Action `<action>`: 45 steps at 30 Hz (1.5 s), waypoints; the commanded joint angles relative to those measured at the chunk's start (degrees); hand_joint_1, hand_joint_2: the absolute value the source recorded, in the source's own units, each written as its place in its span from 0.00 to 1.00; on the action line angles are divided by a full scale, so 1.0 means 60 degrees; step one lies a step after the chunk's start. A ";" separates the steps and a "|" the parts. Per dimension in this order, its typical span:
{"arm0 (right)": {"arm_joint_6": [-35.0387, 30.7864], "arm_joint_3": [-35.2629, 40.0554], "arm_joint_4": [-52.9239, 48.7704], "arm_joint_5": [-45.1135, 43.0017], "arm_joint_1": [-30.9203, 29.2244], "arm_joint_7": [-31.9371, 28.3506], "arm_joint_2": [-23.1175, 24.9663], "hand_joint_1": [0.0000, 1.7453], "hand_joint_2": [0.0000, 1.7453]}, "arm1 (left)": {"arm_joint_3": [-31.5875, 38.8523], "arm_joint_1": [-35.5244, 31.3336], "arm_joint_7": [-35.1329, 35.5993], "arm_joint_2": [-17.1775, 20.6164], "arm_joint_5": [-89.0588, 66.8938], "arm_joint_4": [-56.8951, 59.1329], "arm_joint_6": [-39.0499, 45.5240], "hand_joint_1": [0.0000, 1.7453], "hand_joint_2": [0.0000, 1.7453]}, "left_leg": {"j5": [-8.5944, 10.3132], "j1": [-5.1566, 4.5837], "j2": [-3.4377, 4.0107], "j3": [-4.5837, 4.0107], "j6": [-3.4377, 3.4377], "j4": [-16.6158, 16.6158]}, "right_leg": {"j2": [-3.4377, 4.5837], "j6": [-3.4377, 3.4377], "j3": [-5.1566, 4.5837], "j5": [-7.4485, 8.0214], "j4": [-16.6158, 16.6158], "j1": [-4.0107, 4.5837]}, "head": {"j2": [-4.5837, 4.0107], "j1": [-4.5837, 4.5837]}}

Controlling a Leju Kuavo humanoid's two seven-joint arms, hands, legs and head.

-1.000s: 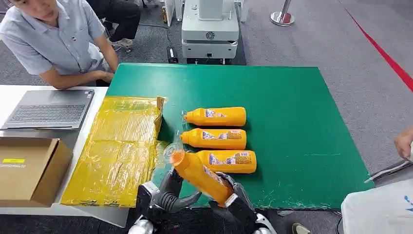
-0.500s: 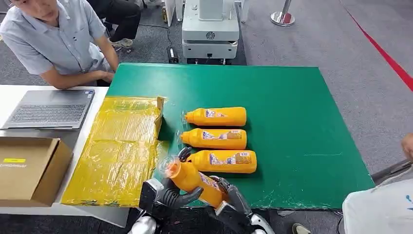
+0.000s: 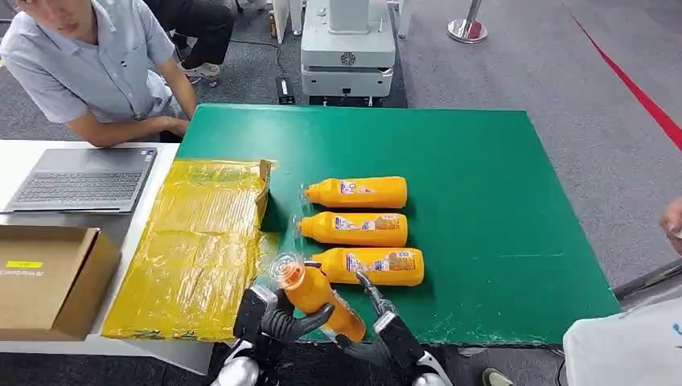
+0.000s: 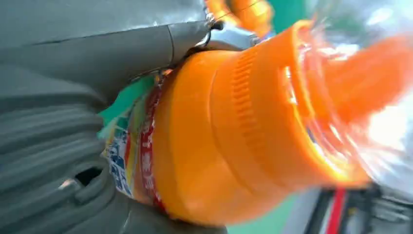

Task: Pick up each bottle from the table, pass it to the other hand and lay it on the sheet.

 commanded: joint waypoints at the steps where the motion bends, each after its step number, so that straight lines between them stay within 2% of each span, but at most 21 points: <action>1: -0.0050 -0.0515 -0.0377 -0.0564 -0.0102 0.0199 0.0237 0.00 1.00 | 0.0201 -0.0111 0.0850 0.0250 -0.0725 -0.0873 0.0355 1.00 1.00 | 0.0000 0.0000 0.0000 0.0000 0.0000 0.0000 | 0.0000 0.0000 0.0000 0.0000 0.0000 0.0000 | 0.0000 0.0007; 11: -0.0188 -0.0814 -0.0123 -0.1009 -0.0135 0.0365 0.0486 0.00 1.00 | 0.0531 -0.0130 0.1412 0.0877 -0.2300 -0.1650 0.0717 1.00 1.00 | 0.0000 0.0000 0.0000 0.0000 0.0000 0.0000 | 0.0000 0.0000 0.0000 0.0000 0.0000 0.0000 | 0.0000 0.0022; 13: -0.0223 -0.0855 -0.0090 -0.1033 -0.0118 0.0361 0.0520 0.00 1.00 | 0.0637 -0.0343 0.1446 0.1434 -0.4131 -0.2315 0.1615 1.00 1.00 | 0.0000 0.0000 0.0000 0.0000 0.0000 0.0000 | 0.0000 0.0000 0.0000 0.0000 0.0000 0.0000 | 0.0000 0.0000; 14: -0.0240 -0.0886 -0.0050 -0.1041 -0.0119 0.0360 0.0543 0.00 1.00 | 0.0754 -0.0415 0.1674 0.1652 -0.4859 -0.2632 0.1860 1.00 1.00 | 0.0000 0.0000 0.0000 0.0000 0.0000 0.0000 | 0.0000 0.0000 0.0000 0.0000 0.0000 0.0000 | 0.0000 -0.0014; 15: -0.0261 -0.0938 0.0026 -0.1050 -0.0100 0.0370 0.0583 0.00 1.00 | 0.0832 -0.0556 0.2192 0.2036 -0.6628 -0.2779 0.2454 1.00 1.00 | 0.0000 0.0000 0.0000 0.0000 0.0000 0.0000 | 0.0000 0.0000 0.0000 0.0000 0.0000 0.0000 | 0.0000 -0.0004; 17: -0.0256 -0.1035 0.0195 -0.1100 -0.0113 0.0320 0.0691 0.00 1.00 | 0.1168 -0.0831 0.3270 0.2519 -0.8980 -0.2847 0.2557 1.00 1.00 | 0.0000 0.0000 0.0000 0.0000 0.0000 0.0000 | 0.0000 0.0000 0.0000 0.0000 0.0000 0.0000 | 0.0000 0.0018; 19: -0.0280 -0.1142 0.0392 -0.1103 -0.0169 0.0301 0.0807 0.00 1.00 | 0.1372 -0.1144 0.3938 0.2738 -0.9896 -0.2705 0.2021 1.00 1.00 | 0.0000 0.0000 0.0000 0.0000 0.0000 0.0000 | 0.0000 0.0000 0.0000 0.0000 0.0000 0.0000 | 0.0000 0.0022; 25: -0.0225 -0.1264 0.0635 -0.0993 -0.0307 0.0268 0.0966 0.00 1.00 | 0.1053 -0.2426 0.5150 0.2764 -1.1270 -0.0909 0.0738 1.00 1.00 | 0.0000 0.0000 0.0000 0.0000 0.0000 0.0000 | 0.0000 0.0000 0.0000 0.0000 0.0000 0.0000 | 0.0000 0.0014; 31: 0.0016 -0.1219 0.0876 -0.0688 -0.0614 0.0381 0.1084 0.00 1.00 | 0.0775 -0.4133 0.6103 0.2526 -1.2189 0.2297 -0.0178 1.00 1.00 | 0.0000 0.0000 0.0000 0.0000 0.0000 0.0000 | 0.0000 0.0000 0.0000 0.0000 0.0000 0.0000 | 0.0000 0.0004; 34: 0.0057 -0.1215 0.1093 -0.0563 -0.0832 0.0405 0.1183 0.00 1.00 | 0.0700 -0.4905 0.5926 0.2351 -1.2419 0.4420 -0.0081 1.00 1.00 | 0.0000 0.0000 0.0000 0.0000 0.0000 0.0000 | 0.0000 0.0000 0.0000 0.0000 0.0000 0.0000 | 0.0000 0.0026; 37: 0.0108 -0.1140 0.1276 -0.0491 -0.0961 0.0411 0.1236 0.00 1.00 | 0.0572 -0.5328 0.6153 0.2292 -1.2967 0.5696 -0.0032 1.00 1.00 | 0.0000 0.0000 0.0000 0.0000 0.0000 0.0000 | 0.0000 0.0000 0.0000 0.0000 0.0000 0.0000 | 0.0000 0.0029; 40: 0.0069 -0.1072 0.1398 -0.0459 -0.1039 0.0399 0.1274 0.00 1.00 | 0.0458 -0.5579 0.6105 0.2264 -1.3214 0.6478 -0.0198 1.00 1.00 | 0.0000 0.0000 0.0000 0.0000 0.0000 0.0000 | 0.0000 0.0000 0.0000 0.0000 0.0000 0.0000 | 0.0000 -0.0007; 45: 0.0007 -0.1086 0.1318 -0.0465 -0.0958 0.0379 0.1220 0.00 1.00 | 0.0496 -0.5556 0.5618 0.2218 -1.3056 0.6683 -0.0511 1.00 1.00 | 0.0000 0.0000 0.0000 0.0000 0.0000 0.0000 | 0.0000 0.0000 0.0000 0.0000 0.0000 0.0000 | 0.0000 0.0040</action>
